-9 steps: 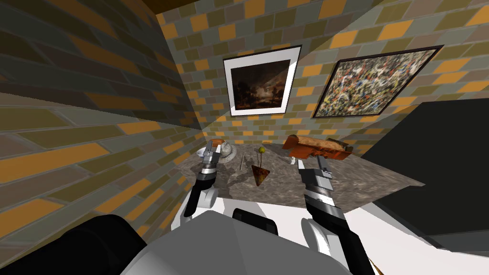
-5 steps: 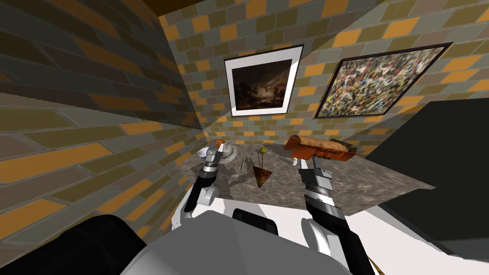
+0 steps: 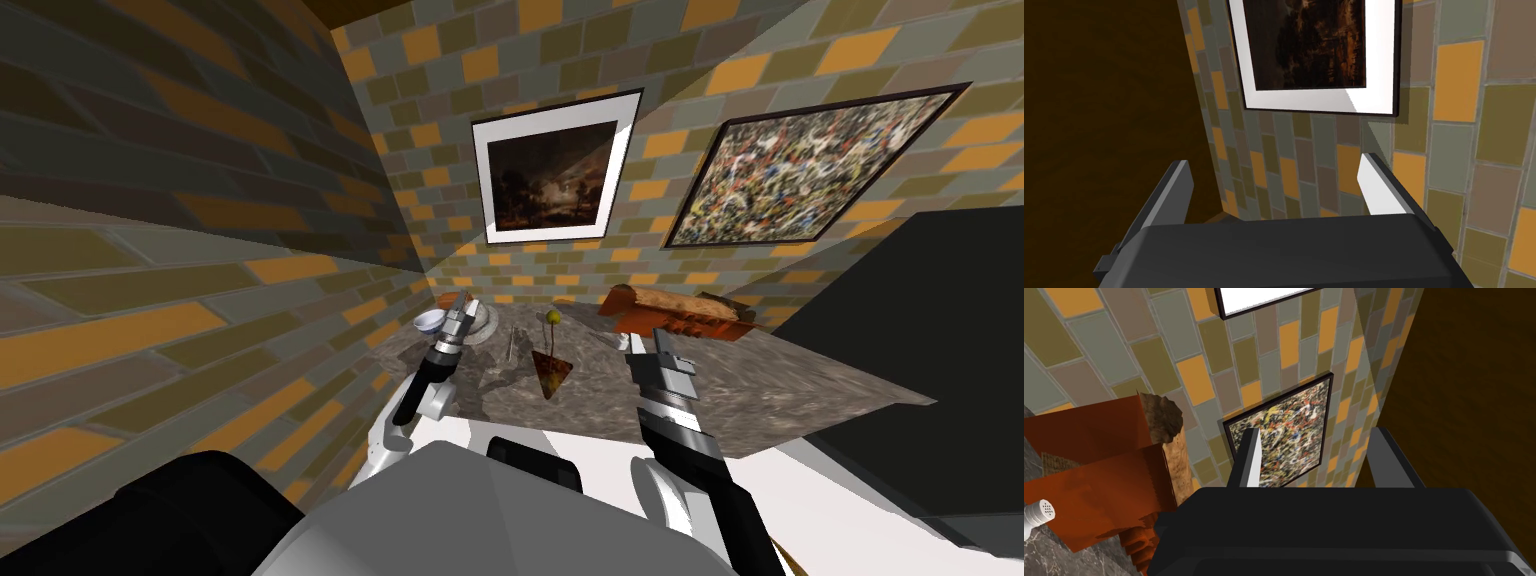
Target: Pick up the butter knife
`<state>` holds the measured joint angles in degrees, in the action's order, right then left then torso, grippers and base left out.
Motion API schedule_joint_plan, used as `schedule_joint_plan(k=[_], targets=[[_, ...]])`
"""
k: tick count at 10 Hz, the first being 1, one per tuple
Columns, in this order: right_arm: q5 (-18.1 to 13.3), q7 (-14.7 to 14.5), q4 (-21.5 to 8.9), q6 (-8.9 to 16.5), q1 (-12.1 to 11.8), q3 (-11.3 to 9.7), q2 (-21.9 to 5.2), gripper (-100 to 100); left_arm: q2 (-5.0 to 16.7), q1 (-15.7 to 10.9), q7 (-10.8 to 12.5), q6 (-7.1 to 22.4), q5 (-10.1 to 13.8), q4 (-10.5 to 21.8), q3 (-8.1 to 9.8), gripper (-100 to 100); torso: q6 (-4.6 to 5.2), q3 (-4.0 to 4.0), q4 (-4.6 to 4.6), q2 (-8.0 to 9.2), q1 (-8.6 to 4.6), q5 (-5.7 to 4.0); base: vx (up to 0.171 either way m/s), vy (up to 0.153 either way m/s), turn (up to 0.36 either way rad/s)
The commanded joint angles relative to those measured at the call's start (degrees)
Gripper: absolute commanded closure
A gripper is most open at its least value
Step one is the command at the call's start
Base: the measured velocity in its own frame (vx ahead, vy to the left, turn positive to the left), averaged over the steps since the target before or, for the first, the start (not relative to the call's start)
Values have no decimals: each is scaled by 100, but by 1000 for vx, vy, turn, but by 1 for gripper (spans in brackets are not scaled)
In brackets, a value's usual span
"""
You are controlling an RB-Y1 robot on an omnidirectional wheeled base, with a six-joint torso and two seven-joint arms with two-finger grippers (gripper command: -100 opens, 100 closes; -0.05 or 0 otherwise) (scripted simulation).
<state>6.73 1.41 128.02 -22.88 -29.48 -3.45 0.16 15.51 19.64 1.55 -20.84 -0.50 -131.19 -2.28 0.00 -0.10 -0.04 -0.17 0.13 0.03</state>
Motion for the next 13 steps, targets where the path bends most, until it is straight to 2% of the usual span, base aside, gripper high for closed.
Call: schedule_joint_plan(k=[1,2,5,6,9,10,11,12,13], targets=[[0,0,0,0,0,0,0,0,286,-141,-4,169,41,78,-54,-100,0,0,0,0,0,0,38,21,-18],[0,0,0,0,0,0,0,0,348,-141,-4,169,41,78,-54,-100,0,0,0,0,-3,0,23,11,-9],[0,0,0,0,0,0,0,0,939,-408,-30,505,113,332,-203,-100,1,4,1,7,-10,-2,22,4,-40],[0,0,0,0,0,0,0,0,983,-408,-30,505,113,332,-203,-100,1,3,1,5,-12,-2,22,-8,-22],[0,0,0,0,0,-1,1,0,1586,-620,-57,907,199,671,-372,-100,1,4,1,7,-19,-4,23,-20,-82],[0,0,0,0,1,-1,1,0,1691,-620,-57,907,199,671,-372,-100,2,3,1,5,-25,-5,15,-26,-35],[0,0,0,0,0,-1,1,0,1883,-673,-65,1053,231,802,-434,-100,-1,5,2,9,-23,-5,8,-26,-68],[0,0,0,0,1,-1,1,0,1943,-673,-65,1053,231,802,-434,-100,1,6,2,11,-23,-5,9,-19,-40],[0,0,0,0,0,0,1,0,2172,-715,-73,1204,265,942,-499,-100,-2,7,3,13,-21,-5,12,-31,-82]])
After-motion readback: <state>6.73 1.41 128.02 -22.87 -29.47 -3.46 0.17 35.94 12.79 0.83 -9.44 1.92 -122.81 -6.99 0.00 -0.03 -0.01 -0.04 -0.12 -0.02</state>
